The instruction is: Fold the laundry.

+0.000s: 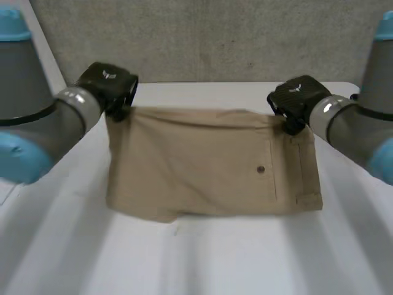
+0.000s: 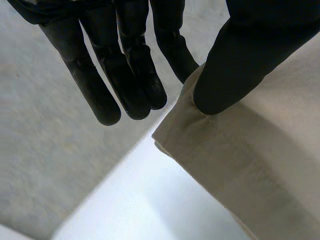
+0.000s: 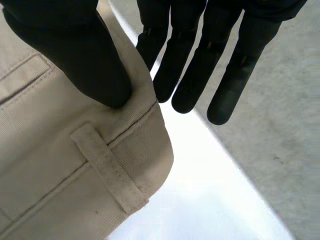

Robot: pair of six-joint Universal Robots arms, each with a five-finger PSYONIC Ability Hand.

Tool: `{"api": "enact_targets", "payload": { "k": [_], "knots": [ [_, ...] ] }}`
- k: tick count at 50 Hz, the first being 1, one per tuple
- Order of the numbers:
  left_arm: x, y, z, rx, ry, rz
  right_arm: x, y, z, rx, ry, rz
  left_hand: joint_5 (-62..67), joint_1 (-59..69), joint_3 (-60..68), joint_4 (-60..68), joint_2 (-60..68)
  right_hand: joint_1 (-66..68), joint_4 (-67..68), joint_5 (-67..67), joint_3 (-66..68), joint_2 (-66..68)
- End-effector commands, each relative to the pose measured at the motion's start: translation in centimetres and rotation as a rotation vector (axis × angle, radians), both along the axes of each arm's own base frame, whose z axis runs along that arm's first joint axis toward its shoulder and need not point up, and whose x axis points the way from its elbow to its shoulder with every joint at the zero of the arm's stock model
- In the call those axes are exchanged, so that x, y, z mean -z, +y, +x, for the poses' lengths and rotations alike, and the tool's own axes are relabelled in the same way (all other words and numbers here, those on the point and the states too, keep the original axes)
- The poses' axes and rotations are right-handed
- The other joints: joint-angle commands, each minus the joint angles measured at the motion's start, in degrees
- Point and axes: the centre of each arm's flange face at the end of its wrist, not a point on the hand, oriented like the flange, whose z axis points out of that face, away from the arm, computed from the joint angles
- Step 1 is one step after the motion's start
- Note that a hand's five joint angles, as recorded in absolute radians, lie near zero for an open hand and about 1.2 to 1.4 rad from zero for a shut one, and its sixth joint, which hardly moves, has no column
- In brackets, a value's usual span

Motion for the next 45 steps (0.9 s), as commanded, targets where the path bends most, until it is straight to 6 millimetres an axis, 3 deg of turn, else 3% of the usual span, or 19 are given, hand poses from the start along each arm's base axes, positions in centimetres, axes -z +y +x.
{"api": "enact_targets", "payload": {
  "k": [1, 4, 5, 7, 9, 12, 15, 16, 19, 20, 22, 23, 26, 27, 30, 31, 35, 40, 45],
  "knots": [
    [-10.6, -5.0, -3.0, 0.012, 0.281, -0.663, -8.3, -5.9, 1.5, 0.121, -0.265, -0.515, 14.2, 14.5, 11.9, 11.3, 11.4, 16.2, 11.4, 15.2, 11.8, 12.3],
    [-13.9, -4.9, -3.0, 0.001, 0.385, -0.861, -12.9, -6.4, 1.4, 0.133, -0.399, -0.740, 14.2, 14.5, 11.9, 11.3, 11.4, 16.2, 11.4, 15.2, 11.8, 12.3],
    [-15.9, -4.4, -3.0, -0.009, 0.451, -0.984, -15.6, -6.1, 1.2, 0.133, -0.466, -0.868, 14.2, 14.5, 11.9, 11.3, 11.4, 16.2, 11.4, 15.2, 11.8, 12.3],
    [-17.2, -3.6, -2.9, -0.020, 0.496, -1.043, -17.8, -5.5, 1.0, 0.132, -0.518, -0.968, 14.2, 14.5, 11.9, 11.3, 11.4, 16.2, 11.4, 15.2, 11.8, 12.3],
    [-18.3, -2.6, -2.9, -0.031, 0.523, -1.056, -19.1, -4.8, 1.0, 0.119, -0.542, -1.014, 14.2, 14.5, 11.9, 11.3, 11.4, 16.2, 11.4, 15.2, 11.8, 12.3],
    [-17.7, -2.6, -2.8, -0.040, 0.508, -1.013, -19.1, -4.3, 1.5, 0.108, -0.544, -1.004, 14.2, 14.5, 11.9, 11.3, 11.4, 16.2, 11.4, 15.2, 11.8, 12.3],
    [-15.1, -2.9, -3.0, -0.041, 0.457, -0.906, -17.6, -4.4, 1.9, 0.102, -0.514, -0.936, 14.2, 14.5, 11.9, 11.3, 11.4, 16.2, 11.4, 15.2, 11.8, 12.3],
    [-13.6, -3.1, -3.0, -0.044, 0.424, -0.850, -16.2, -4.7, 2.0, 0.104, -0.488, -0.882, 14.2, 14.5, 11.9, 11.3, 11.4, 16.2, 11.4, 15.2, 11.8, 12.3],
    [-11.6, -3.4, -2.8, -0.048, 0.389, -0.790, -13.5, -5.2, 2.3, 0.103, -0.439, -0.796, 14.2, 14.5, 11.9, 11.3, 11.4, 16.2, 11.4, 15.2, 11.8, 12.3],
    [-9.9, -3.4, -2.8, -0.044, 0.361, -0.744, -11.3, -5.6, 2.5, 0.104, -0.404, -0.728, 14.2, 14.5, 11.9, 11.3, 11.4, 16.2, 11.4, 15.2, 11.8, 12.3],
    [-7.9, -3.5, -2.7, -0.044, 0.330, -0.689, -9.2, -6.0, 2.6, 0.106, -0.375, -0.671, 14.2, 14.5, 11.9, 11.3, 11.4, 16.2, 11.4, 15.2, 11.8, 12.3],
    [-5.7, -3.3, -2.8, -0.041, 0.300, -0.628, -6.8, -6.3, 2.8, 0.107, -0.340, -0.608, 14.2, 14.5, 11.9, 11.3, 11.4, 16.2, 11.4, 15.2, 11.8, 12.3],
    [-2.0, -2.7, -2.8, -0.032, 0.244, -0.527, -2.6, -6.7, 2.9, 0.108, -0.280, -0.502, 14.2, 14.5, 11.9, 11.3, 11.4, 16.2, 11.4, 15.2, 11.8, 12.3],
    [0.4, -2.3, -2.8, -0.026, 0.209, -0.461, 0.4, -6.9, 3.0, 0.106, -0.234, -0.431, 14.2, 14.5, 11.9, 11.3, 11.4, 16.2, 11.4, 15.2, 11.8, 12.3],
    [3.7, -1.6, -2.5, -0.022, 0.162, -0.371, 4.5, -6.8, 3.1, 0.103, -0.162, -0.342, 14.2, 14.5, 11.9, 11.3, 11.4, 16.2, 11.4, 15.2, 11.8, 12.3],
    [6.1, -1.0, -2.4, -0.020, 0.124, -0.307, 7.0, -6.6, 3.0, 0.098, -0.110, -0.291, 14.2, 14.5, 11.9, 11.3, 11.4, 16.2, 11.4, 15.2, 11.8, 12.3],
    [11.5, 0.9, -2.1, -0.003, -0.016, -0.154, 11.7, -5.4, 2.6, 0.079, 0.029, -0.178, 14.2, 14.5, 11.9, 11.3, 11.4, 16.2, 11.4, 15.2, 11.8, 12.3],
    [13.9, 4.4, -2.1, 0.054, -0.170, -0.020, 14.1, -2.9, 1.6, 0.049, 0.142, -0.042, 14.2, 14.5, 11.9, 11.3, 11.4, 16.2, 11.4, 15.2, 11.8, 12.3],
    [11.2, 6.6, -0.5, 0.012, -0.208, 0.019, 12.8, -0.4, 0.3, 0.044, 0.183, 0.038, 14.2, 14.5, 11.9, 11.3, 11.4, 16.2, 11.4, 15.2, 11.8, 12.3]
  ]
}}
